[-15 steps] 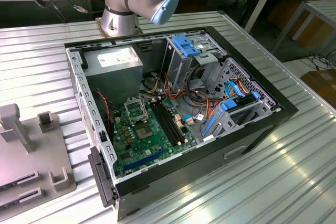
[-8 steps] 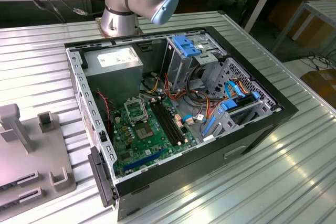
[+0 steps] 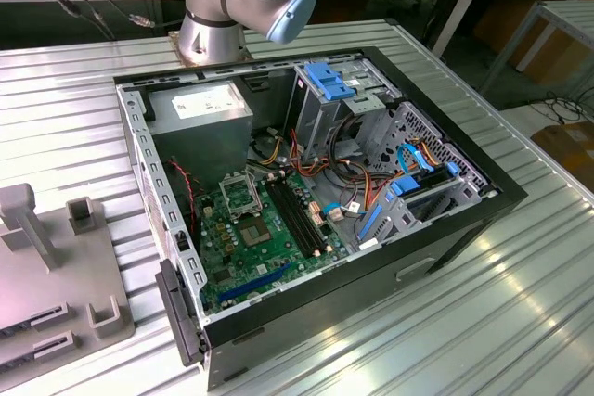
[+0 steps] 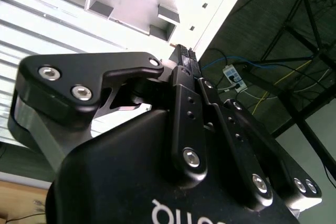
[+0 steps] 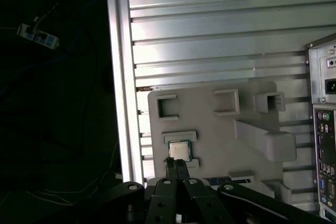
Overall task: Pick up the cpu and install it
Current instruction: 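Pick up the cpu and move it towards the insertion slot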
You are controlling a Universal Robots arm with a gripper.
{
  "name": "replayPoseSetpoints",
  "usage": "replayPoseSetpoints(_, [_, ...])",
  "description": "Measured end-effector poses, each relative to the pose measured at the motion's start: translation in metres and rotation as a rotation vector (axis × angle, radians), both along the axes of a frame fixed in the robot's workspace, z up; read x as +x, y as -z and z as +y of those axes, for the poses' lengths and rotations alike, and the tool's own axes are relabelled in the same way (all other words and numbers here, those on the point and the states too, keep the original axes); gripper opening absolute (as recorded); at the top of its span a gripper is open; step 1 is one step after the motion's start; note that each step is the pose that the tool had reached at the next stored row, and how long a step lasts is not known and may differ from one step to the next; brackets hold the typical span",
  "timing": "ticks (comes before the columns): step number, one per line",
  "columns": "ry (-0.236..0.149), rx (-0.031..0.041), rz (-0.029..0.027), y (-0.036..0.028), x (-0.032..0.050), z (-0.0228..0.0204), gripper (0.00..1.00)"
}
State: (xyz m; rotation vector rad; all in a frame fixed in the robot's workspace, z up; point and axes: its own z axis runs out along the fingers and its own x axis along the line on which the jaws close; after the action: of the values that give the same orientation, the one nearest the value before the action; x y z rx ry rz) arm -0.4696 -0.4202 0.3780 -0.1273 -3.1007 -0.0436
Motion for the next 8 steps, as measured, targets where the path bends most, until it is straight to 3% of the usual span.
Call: replayPoseSetpoints(8, [-0.009,0.0000,0.0001,0.0000,-0.0001,0.0000,0.11])
